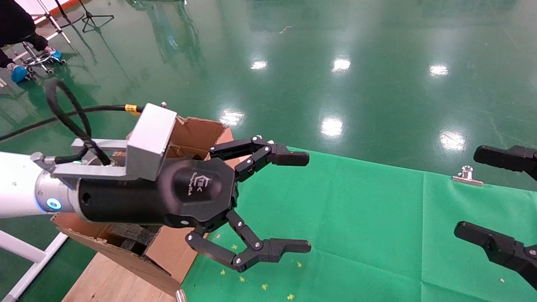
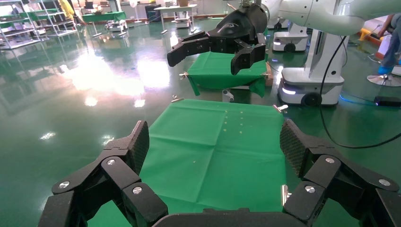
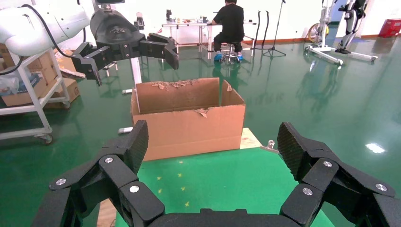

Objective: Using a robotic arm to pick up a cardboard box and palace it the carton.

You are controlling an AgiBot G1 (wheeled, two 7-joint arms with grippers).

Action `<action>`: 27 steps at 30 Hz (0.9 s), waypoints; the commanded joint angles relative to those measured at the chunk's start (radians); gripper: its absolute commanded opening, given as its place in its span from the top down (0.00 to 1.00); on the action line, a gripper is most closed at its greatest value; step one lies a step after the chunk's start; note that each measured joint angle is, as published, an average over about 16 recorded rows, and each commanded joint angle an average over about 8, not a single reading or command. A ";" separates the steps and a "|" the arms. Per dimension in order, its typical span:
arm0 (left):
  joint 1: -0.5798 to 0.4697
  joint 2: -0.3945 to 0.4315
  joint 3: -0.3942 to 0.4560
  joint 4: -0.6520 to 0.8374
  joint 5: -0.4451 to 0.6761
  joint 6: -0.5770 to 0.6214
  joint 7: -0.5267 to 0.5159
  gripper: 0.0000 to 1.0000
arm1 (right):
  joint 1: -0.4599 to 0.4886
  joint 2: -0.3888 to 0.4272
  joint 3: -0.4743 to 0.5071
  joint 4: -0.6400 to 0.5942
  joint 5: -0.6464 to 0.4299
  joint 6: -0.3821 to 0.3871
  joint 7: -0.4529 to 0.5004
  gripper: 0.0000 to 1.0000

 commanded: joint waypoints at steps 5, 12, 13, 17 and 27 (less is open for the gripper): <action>0.000 0.000 0.000 0.000 0.000 0.000 0.000 0.00 | 0.000 0.000 0.000 0.000 0.000 0.000 0.000 0.00; 0.000 0.000 0.000 0.000 0.000 0.000 0.000 0.00 | 0.000 0.000 0.000 0.000 0.000 0.000 0.000 0.00; 0.000 0.000 0.000 0.000 0.000 0.000 0.000 0.00 | 0.000 0.000 0.000 0.000 0.000 0.000 0.000 0.00; 0.000 0.000 0.000 0.000 0.000 0.000 0.000 0.00 | 0.000 0.000 0.000 0.000 0.000 0.000 0.000 0.00; 0.000 0.000 0.000 0.000 0.000 0.000 0.000 0.00 | 0.000 0.000 0.000 0.000 0.000 0.000 0.000 0.00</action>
